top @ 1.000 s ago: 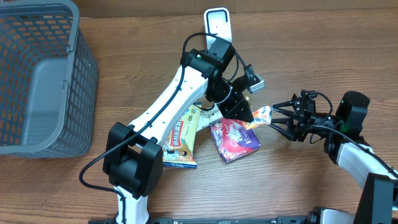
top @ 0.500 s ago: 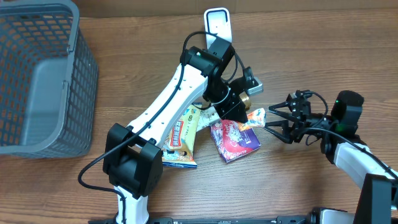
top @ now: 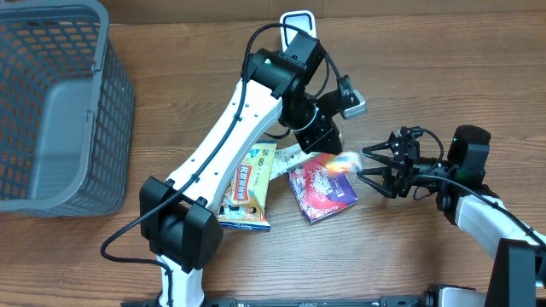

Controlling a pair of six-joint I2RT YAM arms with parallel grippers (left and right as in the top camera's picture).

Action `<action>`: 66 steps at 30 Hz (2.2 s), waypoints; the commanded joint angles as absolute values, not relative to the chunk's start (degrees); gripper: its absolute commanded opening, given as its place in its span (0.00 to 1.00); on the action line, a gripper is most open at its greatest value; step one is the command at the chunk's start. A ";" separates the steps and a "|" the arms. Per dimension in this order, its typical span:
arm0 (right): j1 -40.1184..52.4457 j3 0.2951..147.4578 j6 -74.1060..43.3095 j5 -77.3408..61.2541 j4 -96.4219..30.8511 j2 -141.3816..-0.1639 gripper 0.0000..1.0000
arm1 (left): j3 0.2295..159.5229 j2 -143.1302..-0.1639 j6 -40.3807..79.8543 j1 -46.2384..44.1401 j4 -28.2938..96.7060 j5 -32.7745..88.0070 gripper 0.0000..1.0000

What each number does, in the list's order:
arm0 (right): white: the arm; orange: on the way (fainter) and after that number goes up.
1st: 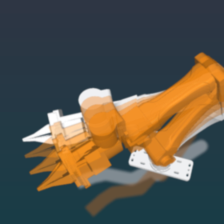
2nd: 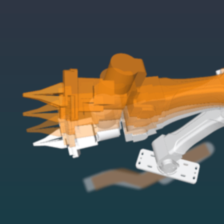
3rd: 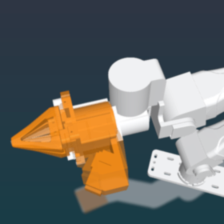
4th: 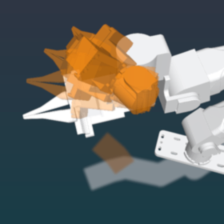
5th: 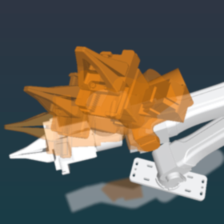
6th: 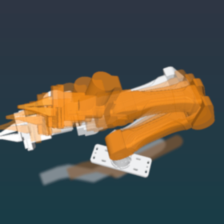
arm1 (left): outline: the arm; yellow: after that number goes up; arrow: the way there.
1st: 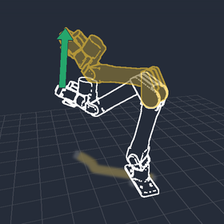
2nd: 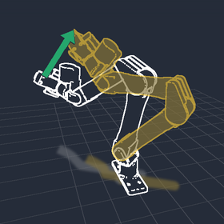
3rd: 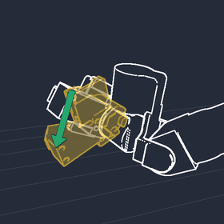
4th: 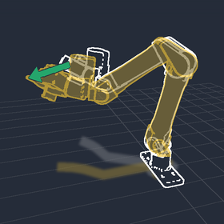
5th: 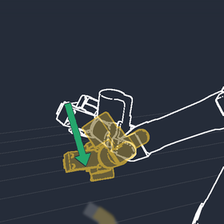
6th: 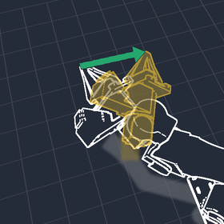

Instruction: Scan the item barcode

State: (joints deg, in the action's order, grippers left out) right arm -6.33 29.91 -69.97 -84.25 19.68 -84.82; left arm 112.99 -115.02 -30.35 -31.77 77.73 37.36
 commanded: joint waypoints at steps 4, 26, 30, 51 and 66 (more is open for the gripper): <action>-6.11 30.35 -68.58 -81.89 19.97 -85.32 0.69 | 114.19 -113.45 -32.21 -31.94 79.13 37.08 0.04; -5.04 41.23 -25.67 -39.88 -22.70 -84.20 1.00 | 139.94 -113.45 -12.82 -13.80 71.33 15.07 1.00; -0.91 48.77 -29.76 -38.65 -30.57 -84.25 1.00 | 140.46 -113.45 -11.99 -11.64 71.31 14.98 1.00; 11.94 52.62 -52.31 -37.91 -22.87 -92.38 0.89 | 140.20 -113.47 -11.53 -8.25 73.63 14.39 1.00; 11.94 52.53 -60.86 -40.60 -22.09 -93.30 0.74 | 140.20 -113.47 -11.55 -8.25 75.22 14.37 1.00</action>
State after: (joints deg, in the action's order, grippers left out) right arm 12.03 51.66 -57.60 -40.27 -22.41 -92.33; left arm 139.59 -114.43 -12.32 -8.49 75.11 14.70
